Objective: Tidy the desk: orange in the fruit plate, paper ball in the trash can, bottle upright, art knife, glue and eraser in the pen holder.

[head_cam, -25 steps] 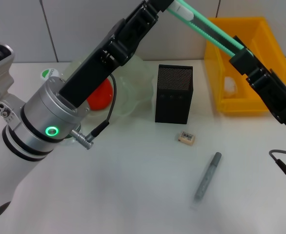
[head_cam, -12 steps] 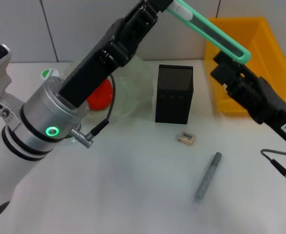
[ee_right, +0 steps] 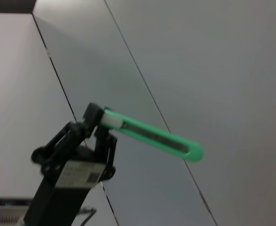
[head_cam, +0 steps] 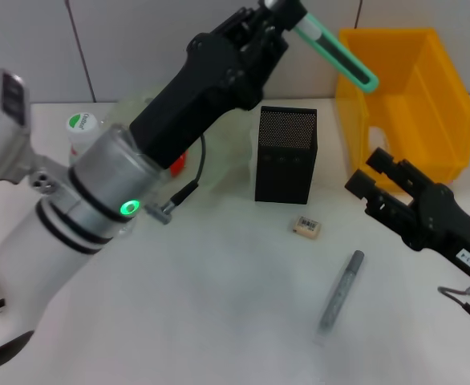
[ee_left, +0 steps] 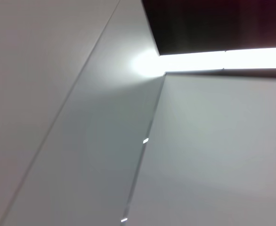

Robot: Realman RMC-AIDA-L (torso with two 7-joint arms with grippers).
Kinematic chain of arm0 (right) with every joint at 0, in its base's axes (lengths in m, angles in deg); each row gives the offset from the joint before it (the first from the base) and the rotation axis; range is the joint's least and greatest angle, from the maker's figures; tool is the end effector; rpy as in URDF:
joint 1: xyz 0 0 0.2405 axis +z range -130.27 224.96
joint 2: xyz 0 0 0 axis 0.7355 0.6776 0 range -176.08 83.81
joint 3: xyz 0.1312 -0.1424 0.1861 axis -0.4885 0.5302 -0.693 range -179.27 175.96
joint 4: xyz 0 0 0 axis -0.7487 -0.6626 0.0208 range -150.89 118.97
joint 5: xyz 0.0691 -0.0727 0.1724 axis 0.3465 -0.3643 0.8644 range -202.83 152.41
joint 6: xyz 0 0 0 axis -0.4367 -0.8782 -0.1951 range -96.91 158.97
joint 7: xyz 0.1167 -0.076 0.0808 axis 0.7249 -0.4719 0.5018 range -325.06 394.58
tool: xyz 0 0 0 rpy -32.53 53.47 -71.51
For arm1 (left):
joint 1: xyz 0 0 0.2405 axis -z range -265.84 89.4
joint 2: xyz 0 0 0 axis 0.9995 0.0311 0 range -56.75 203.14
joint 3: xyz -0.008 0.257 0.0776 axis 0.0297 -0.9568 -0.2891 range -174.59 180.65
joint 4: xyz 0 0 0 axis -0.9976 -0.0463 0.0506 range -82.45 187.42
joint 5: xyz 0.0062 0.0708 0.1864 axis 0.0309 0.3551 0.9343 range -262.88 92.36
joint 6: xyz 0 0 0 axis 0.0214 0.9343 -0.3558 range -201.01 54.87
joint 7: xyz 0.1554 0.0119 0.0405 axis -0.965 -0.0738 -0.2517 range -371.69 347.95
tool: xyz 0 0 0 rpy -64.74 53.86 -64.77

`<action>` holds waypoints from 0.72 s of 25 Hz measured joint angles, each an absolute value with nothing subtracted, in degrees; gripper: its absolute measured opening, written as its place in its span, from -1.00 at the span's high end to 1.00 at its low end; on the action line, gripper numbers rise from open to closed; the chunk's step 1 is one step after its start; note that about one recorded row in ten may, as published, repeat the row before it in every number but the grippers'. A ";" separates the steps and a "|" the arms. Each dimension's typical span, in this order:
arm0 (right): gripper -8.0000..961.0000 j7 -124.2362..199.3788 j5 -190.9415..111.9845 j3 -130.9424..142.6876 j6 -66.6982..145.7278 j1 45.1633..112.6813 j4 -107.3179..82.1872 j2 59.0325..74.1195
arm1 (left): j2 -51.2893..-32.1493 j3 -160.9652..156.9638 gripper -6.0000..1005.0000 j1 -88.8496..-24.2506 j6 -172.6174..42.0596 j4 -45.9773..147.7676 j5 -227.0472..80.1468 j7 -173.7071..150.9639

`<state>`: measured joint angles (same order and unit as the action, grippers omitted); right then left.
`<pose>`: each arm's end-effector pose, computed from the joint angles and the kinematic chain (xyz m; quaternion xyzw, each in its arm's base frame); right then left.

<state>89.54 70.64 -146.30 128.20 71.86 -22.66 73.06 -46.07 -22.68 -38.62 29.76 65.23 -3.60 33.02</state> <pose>0.2632 0.2861 -0.0303 -0.7868 0.2582 0.5109 0.2309 -0.1176 0.3449 -0.0411 -0.7355 -0.1511 -0.6457 0.1391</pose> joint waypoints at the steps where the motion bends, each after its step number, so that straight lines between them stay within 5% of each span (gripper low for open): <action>1: -0.63 89.53 70.57 -146.09 127.95 71.66 -22.68 73.04 | -46.07 -22.68 0.62 -38.62 29.76 65.23 -3.60 33.02; 10: -0.63 89.47 70.50 -145.07 126.97 71.00 -22.65 73.04 | -46.07 -14.71 0.61 -33.11 4.69 69.20 -0.32 15.99; 18: -0.63 89.43 70.41 -144.44 126.89 71.27 -22.60 73.12 | -46.07 6.43 0.61 -34.77 -11.01 73.00 16.98 2.74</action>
<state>89.43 70.41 -144.44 126.89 71.27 -22.60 73.12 -46.07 6.43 -34.77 -11.01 73.00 16.98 2.74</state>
